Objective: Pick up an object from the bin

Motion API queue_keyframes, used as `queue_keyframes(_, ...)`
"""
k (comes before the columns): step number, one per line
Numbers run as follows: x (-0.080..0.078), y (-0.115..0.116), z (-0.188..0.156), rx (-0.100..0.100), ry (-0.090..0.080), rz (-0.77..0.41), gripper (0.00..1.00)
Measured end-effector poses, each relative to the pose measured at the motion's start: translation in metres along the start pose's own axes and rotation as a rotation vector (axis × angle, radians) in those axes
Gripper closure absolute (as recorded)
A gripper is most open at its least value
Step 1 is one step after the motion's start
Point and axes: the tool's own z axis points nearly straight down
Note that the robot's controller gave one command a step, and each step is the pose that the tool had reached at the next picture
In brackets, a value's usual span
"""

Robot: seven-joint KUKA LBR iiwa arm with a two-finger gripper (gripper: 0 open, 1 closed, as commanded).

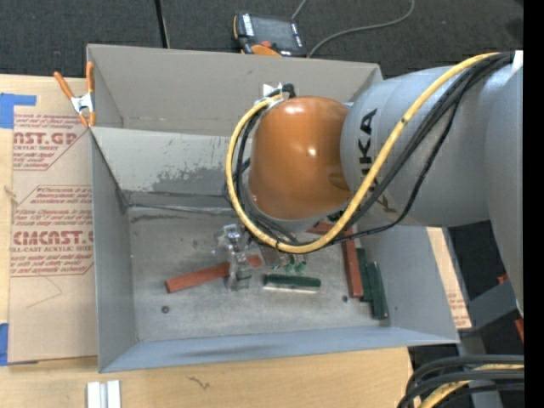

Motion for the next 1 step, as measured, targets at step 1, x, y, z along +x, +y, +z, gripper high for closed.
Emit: queue_keyframes(1, -0.0318, -0.0245, -0.0852, 0.002, -0.003, -0.011, 1.0)
